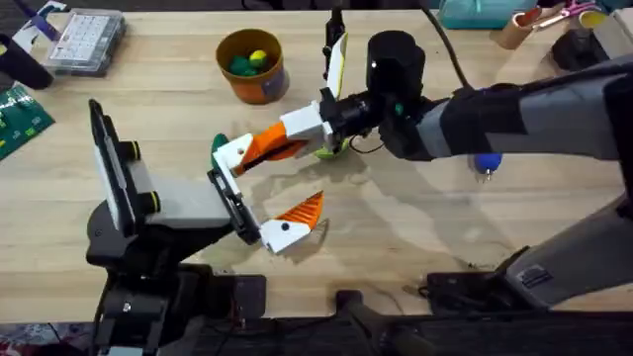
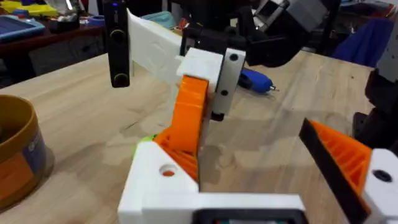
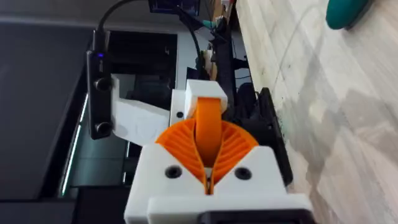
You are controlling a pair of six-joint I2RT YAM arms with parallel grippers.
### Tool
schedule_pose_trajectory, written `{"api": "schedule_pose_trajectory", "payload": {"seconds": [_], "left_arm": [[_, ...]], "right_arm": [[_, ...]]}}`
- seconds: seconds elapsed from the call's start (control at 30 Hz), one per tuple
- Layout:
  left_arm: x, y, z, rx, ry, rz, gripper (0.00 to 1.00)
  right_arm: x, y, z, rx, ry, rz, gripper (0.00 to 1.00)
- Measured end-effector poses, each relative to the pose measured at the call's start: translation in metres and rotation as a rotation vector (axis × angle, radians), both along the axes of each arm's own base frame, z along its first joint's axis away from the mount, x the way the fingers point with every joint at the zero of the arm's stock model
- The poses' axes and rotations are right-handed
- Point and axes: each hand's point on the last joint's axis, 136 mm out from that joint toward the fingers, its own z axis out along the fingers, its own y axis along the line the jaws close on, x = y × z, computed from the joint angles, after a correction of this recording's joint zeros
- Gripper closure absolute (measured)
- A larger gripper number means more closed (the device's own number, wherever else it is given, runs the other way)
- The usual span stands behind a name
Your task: Pick up the gripper from the table and insert it into the empty holder that is missing its gripper. Then pick up a screw, insert it into the mounting hole, and use the screwdriver to tighten it. Finally, clean up the table by picking up the vegetable and placing it into the bucket.
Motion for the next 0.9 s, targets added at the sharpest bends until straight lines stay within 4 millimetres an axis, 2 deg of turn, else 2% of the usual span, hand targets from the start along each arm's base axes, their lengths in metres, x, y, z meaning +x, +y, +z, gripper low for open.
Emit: {"api": "schedule_pose_trajectory", "payload": {"seconds": [0.9], "left_arm": [[-0.0005, -0.0003, 0.0, -0.002, 0.002, -0.003, 0.014]], "right_arm": [[0.0007, 0.0002, -0.0002, 0.002, -0.008, -0.004, 0.978]]}}
